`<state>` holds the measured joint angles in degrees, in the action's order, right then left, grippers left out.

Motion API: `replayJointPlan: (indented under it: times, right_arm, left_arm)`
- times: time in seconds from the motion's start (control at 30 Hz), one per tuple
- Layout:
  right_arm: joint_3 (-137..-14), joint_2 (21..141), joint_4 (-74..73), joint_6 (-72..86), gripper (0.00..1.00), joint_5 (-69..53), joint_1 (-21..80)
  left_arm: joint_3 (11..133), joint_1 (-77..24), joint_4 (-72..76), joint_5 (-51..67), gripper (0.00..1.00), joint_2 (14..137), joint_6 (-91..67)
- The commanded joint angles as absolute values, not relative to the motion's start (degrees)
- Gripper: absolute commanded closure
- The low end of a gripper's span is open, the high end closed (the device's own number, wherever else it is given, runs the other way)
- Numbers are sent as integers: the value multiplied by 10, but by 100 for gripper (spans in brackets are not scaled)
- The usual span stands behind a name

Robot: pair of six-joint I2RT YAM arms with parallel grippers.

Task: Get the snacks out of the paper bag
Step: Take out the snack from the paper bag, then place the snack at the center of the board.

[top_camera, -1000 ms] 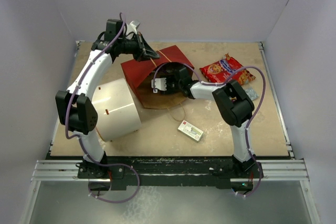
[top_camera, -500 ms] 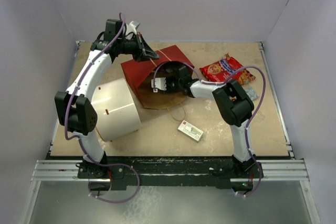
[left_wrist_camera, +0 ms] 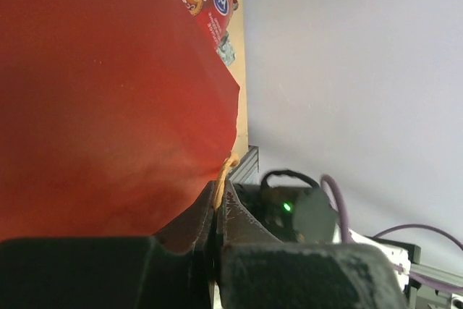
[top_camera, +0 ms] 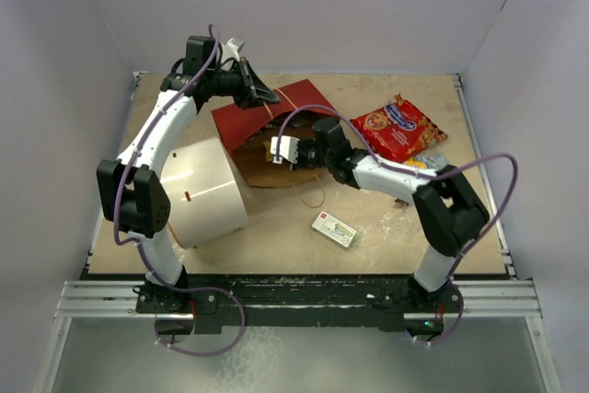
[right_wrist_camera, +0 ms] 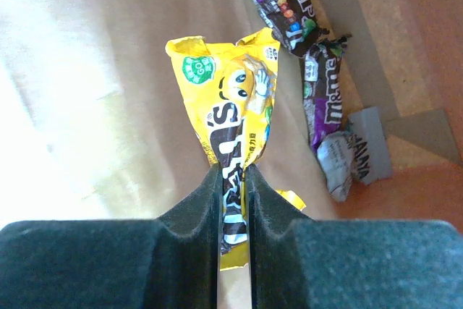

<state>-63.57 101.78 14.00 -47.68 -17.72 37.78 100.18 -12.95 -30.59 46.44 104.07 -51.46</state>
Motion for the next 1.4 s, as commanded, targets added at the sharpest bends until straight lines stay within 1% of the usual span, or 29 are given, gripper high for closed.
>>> replayJointPlan:
  times: [0.0, 0.1, 0.2, 0.27, 0.33, 0.4, 0.47, 0.5, 0.57, 0.7, 0.87, 1.07, 1.37]
  right_arm:
    - [-588, 919, 114, -383, 100, -153, 387]
    - [-552, 847, 66, -305, 100, -130, 386]
    - [-514, 758, 18, -184, 100, -107, 386]
    - [-480, 703, 0, -81, 100, -40, 385]
    - [-451, 651, -28, 7, 100, 55, 386]
    - [-438, 606, -81, 144, 100, 224, 384]
    - [-447, 580, -179, 281, 100, 365, 372]
    - [-456, 573, -221, 324, 100, 394, 351]
    - [-466, 568, -271, 378, 100, 381, 278]
    - [-476, 588, -320, 416, 100, 295, 120]
    - [-460, 594, -355, 465, 100, 242, 20]
    - [-415, 604, -322, 470, 100, 222, -12]
    - [-368, 648, -212, 459, 100, 149, -29]
  left_arm:
    - [989, -130, -243, 468, 100, 1013, -544]
    - [987, -130, -234, 467, 100, 1012, -548]
    - [979, -130, -215, 469, 100, 1014, -555]
    - [971, -130, -202, 469, 100, 1016, -561]
    - [965, -130, -187, 469, 100, 1018, -567]
    - [959, -130, -174, 468, 100, 1020, -574]
    - [956, -131, -167, 470, 100, 1021, -578]
    - [956, -131, -167, 469, 100, 1021, -579]
    - [956, -131, -167, 470, 100, 1020, -579]
    - [950, -131, -167, 470, 100, 1014, -579]
    - [950, -131, -172, 472, 100, 1007, -576]
    - [948, -131, -180, 479, 100, 1002, -572]
    - [957, -131, -186, 489, 100, 1005, -570]
